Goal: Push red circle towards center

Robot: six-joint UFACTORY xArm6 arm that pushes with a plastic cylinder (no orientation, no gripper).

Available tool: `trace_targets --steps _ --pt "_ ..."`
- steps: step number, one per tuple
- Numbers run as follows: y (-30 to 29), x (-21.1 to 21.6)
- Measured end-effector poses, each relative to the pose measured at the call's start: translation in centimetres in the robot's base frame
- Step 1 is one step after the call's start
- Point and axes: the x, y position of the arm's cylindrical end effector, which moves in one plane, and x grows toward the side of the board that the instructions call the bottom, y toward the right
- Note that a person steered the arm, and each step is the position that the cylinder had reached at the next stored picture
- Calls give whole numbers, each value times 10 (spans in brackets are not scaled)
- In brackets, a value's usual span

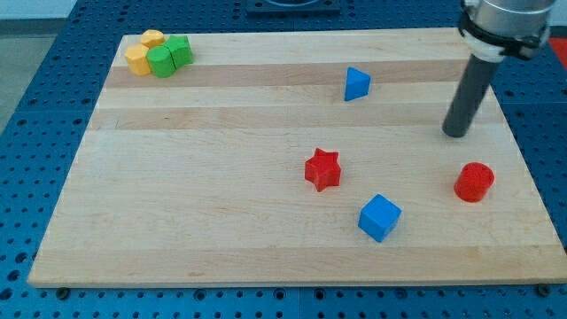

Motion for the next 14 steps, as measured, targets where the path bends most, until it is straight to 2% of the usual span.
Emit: trace_targets --steps 4,7,9,12,14 --pt "26 88" --pt "-28 102" --pt "-61 98" --pt "-81 52" --pt "-127 42"
